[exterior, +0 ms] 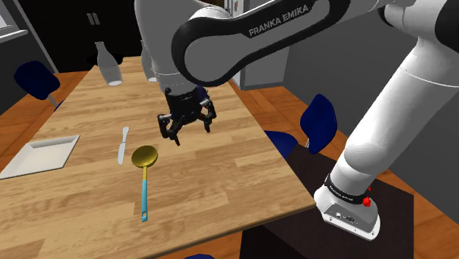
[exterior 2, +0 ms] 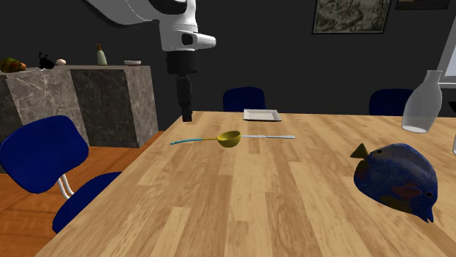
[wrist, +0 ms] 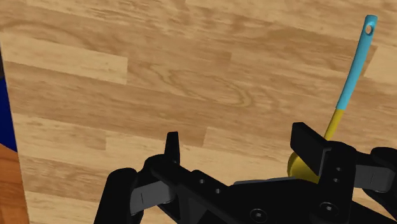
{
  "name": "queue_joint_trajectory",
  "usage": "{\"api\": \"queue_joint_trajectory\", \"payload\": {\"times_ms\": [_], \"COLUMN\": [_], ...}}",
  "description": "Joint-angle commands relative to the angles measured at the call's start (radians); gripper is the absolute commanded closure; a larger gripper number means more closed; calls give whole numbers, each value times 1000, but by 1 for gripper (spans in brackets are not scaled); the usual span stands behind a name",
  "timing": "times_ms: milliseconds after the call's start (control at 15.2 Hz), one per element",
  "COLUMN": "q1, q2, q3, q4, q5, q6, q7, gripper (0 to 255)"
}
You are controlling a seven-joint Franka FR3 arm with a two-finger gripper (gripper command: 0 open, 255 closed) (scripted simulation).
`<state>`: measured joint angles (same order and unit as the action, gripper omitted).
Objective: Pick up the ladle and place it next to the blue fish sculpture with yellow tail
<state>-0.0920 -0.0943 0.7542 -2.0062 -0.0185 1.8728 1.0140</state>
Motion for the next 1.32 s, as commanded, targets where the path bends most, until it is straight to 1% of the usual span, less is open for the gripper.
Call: {"api": "queue_joint_trajectory", "payload": {"times_ms": [0,66,198,396,594,858,924,1254], "q1": [6,17,58,147,246,381,400,381], "q2": [112,172,290,454,605,803,831,834], "q3": [39,49,51,19,-29,-100,-111,-116], "q4": [57,94,174,310,466,722,763,698], "q5": [-85,-131,-222,-334,-416,-492,-499,-507], "q6": [10,6,-12,-53,-104,-189,-202,-140], "q7": [116,171,272,392,476,542,547,558], "gripper": [0,0,0,0,0,0,0,0]}}
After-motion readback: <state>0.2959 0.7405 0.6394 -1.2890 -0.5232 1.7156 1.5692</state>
